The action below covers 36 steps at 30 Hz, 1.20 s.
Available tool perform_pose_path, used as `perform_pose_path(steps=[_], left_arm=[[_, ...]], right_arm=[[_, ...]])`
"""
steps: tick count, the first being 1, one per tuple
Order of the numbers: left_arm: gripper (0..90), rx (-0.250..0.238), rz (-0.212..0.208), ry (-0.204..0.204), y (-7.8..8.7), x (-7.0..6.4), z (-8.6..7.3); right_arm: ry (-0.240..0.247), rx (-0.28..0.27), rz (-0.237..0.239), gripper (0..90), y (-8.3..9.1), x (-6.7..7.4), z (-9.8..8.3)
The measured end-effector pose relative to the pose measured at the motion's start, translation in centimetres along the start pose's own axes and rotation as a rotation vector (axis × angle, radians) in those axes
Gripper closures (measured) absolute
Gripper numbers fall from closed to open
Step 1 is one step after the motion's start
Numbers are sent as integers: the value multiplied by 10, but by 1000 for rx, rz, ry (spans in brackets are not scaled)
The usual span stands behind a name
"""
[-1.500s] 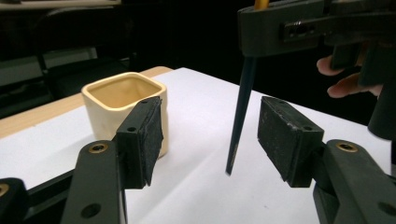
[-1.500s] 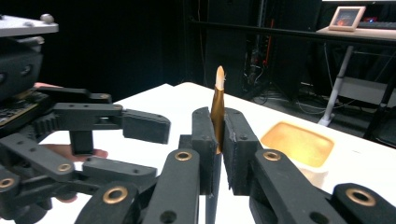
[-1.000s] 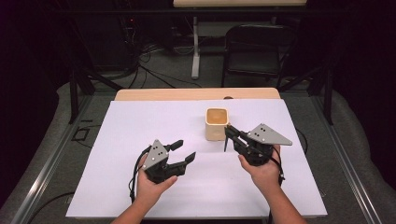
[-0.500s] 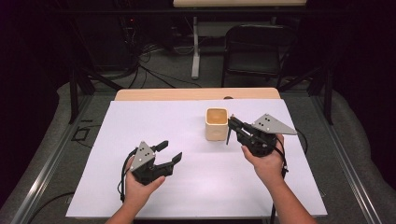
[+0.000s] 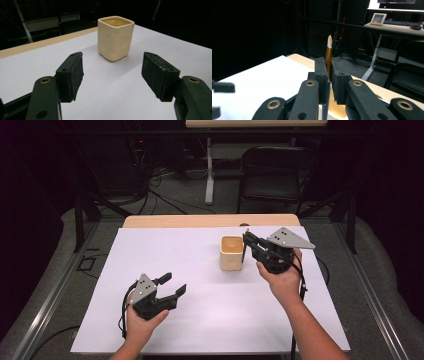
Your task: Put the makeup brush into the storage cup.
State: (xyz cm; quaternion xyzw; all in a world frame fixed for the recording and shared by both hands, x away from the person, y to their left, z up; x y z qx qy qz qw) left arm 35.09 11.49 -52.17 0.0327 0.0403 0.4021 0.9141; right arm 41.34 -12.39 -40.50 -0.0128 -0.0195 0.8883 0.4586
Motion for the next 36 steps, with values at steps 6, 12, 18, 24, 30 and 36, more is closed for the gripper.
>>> perform_pose_path(steps=[6,12,18,24,30,36], left_arm=[[341,4,2,-1,0,1,-1],[341,6,6,6,0,2,-3],[339,7,7,5,0,2,-3],[339,12,6,5,0,2,-4],[339,14,3,6,0,2,-4],[338,16,2,7,0,2,-5]], right_arm=[[14,-1,-22,839,-14,-9,5],[1,-1,-50,839,-25,-19,8],[3,5,-69,839,-37,-24,3],[9,16,-85,839,-44,-27,-4],[12,23,-89,839,-51,-28,-9],[13,42,-103,839,-58,-31,-17]])
Point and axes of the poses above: each handheld gripper's, and its own axes: y roughly backward along the jaws, z roughly out of its top, x roughly to its left, the point moved 9 cm from there along -y, roughly forward along the jaws, and after that the axes turned 12 degrees about -x, right-handed, at the moved point
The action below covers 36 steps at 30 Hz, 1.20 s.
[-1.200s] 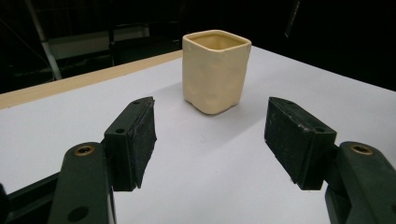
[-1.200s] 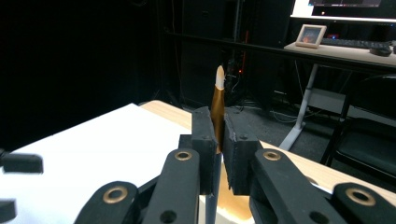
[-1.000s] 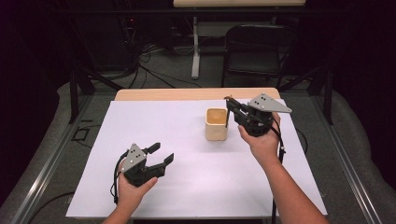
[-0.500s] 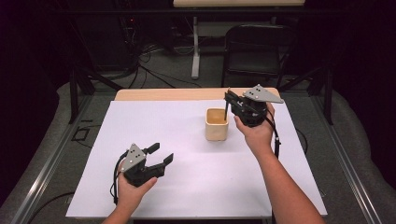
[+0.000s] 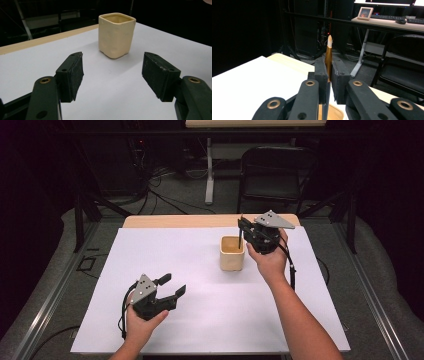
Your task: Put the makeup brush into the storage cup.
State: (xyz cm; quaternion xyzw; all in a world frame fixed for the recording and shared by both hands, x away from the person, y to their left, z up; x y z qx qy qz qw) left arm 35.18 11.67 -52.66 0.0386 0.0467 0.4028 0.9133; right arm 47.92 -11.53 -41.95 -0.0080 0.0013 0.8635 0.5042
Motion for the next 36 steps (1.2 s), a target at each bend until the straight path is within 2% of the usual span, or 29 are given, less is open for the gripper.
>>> perform_pose_path(steps=[6,12,17,20,23,36], left_arm=[[338,4,-1,1,0,-1,-1],[338,5,-1,1,0,-1,-1],[337,8,-1,1,0,0,-2],[338,9,0,0,0,-1,-2],[338,9,0,-1,0,-1,-2],[338,8,0,2,0,-1,-2]], right_arm=[[12,12,-23,839,-5,-2,-9],[11,49,-39,839,-9,-5,-29],[-9,43,-53,839,-8,-7,-37],[-11,61,-61,839,-7,-9,-45],[-21,58,-61,839,-6,-9,-49],[-3,83,-63,839,-7,-3,-68]])
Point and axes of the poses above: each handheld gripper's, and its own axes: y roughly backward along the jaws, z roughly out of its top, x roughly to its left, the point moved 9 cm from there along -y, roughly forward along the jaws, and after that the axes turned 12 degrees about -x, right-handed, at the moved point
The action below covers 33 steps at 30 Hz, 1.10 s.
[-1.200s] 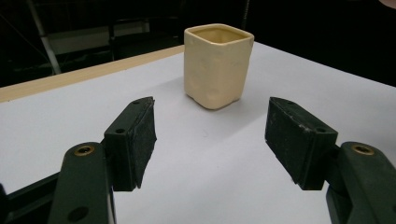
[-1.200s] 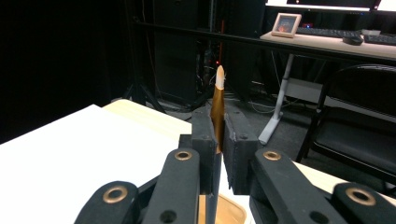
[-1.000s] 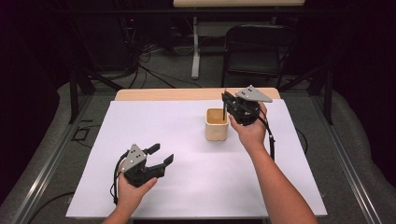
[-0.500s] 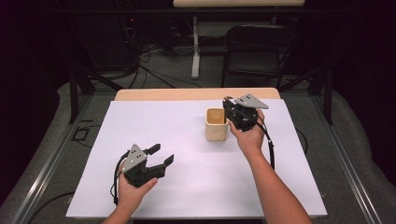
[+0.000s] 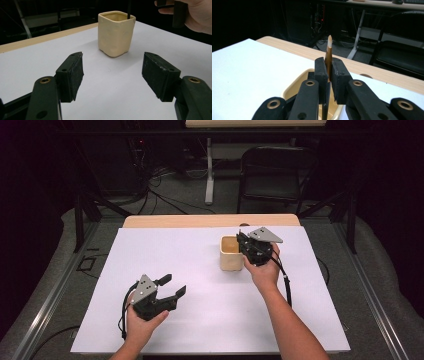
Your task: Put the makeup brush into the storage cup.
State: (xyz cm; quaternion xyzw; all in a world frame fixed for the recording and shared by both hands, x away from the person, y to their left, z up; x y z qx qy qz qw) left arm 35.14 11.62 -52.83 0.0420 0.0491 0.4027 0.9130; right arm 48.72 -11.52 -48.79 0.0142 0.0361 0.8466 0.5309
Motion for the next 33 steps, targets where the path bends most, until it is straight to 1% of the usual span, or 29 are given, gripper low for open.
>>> perform_pose_path(steps=[5,8,11,13,14,16,19,20,33], left_arm=[[338,0,1,1,0,0,0],[338,1,1,0,0,0,0],[338,3,-2,-2,0,-1,0],[338,3,-2,-2,0,-1,0],[338,3,-2,-2,0,-1,0],[338,2,-1,0,0,0,0],[338,1,1,0,0,0,0],[338,1,1,1,0,0,0],[338,0,2,3,0,0,-1]], right_arm=[[-1,24,-3,839,1,0,-10],[2,15,-2,839,1,1,-12],[6,26,-4,839,2,1,-17],[3,30,-6,839,2,0,-20],[-7,26,-9,839,2,0,-21],[-14,36,-9,839,3,-1,-25],[-19,28,-12,839,3,-1,-27],[-14,28,-11,838,3,-2,-28],[-17,38,-12,839,2,-2,-31]])
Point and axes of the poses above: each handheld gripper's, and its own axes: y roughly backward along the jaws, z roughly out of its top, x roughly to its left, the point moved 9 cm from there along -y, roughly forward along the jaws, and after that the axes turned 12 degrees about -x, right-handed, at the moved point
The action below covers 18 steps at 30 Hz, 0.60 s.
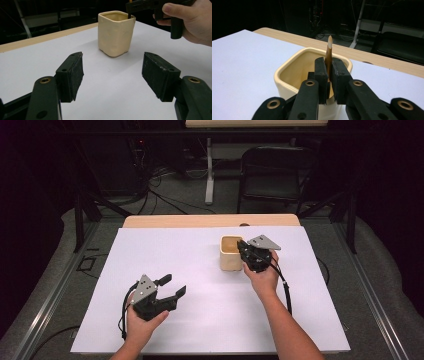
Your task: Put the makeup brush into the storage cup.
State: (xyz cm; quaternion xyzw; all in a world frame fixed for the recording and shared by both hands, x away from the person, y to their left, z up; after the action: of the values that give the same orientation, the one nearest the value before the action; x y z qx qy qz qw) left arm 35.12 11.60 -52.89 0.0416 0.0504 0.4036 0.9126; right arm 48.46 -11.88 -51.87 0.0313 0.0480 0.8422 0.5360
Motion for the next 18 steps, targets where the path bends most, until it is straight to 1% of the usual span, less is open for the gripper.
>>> perform_pose_path(steps=[13,16,18], left_arm=[[338,-1,0,1,0,0,0],[338,-1,0,2,0,0,0],[338,-1,-1,2,0,0,0]], right_arm=[[-3,4,5,830,0,0,-1],[-12,-3,21,708,-1,1,0],[-16,-7,27,654,0,2,1]])
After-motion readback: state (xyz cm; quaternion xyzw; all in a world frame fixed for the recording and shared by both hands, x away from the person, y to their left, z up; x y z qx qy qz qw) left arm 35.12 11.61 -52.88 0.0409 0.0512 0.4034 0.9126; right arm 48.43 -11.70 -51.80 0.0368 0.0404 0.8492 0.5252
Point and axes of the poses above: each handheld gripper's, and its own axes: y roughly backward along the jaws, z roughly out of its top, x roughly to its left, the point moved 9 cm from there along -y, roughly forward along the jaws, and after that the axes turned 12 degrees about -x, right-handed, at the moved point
